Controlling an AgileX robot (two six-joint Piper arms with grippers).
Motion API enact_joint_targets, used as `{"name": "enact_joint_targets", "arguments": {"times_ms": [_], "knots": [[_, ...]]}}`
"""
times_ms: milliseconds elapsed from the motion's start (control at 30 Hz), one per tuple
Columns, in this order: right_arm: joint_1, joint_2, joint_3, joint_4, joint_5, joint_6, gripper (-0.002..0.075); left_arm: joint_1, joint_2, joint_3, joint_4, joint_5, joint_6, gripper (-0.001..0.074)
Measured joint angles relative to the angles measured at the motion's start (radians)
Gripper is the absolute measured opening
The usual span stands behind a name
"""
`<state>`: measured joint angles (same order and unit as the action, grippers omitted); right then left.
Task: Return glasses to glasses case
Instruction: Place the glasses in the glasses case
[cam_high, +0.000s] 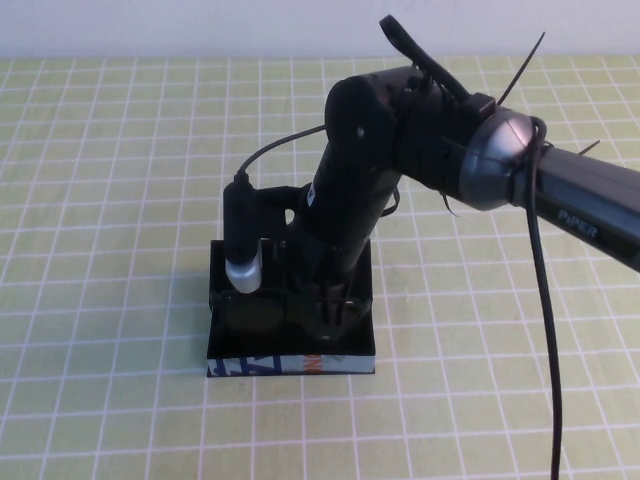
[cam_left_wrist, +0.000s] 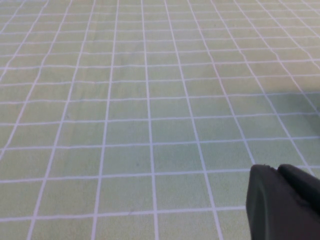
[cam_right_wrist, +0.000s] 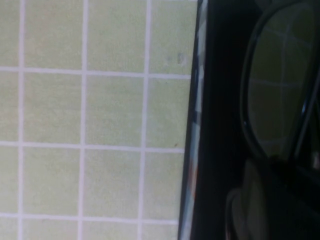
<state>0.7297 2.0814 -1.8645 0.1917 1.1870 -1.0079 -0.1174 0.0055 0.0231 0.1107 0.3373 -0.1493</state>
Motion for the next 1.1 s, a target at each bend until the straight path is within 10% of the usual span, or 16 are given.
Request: {"name": "enact_joint_targets", "arguments": {"times_ms": [1100], "knots": [[0.0,0.057,0.0,-0.006,-0.025,0.008,0.0107,0.0,0.0,0.0,0.003,0.0,0.002,-0.0004]]}}
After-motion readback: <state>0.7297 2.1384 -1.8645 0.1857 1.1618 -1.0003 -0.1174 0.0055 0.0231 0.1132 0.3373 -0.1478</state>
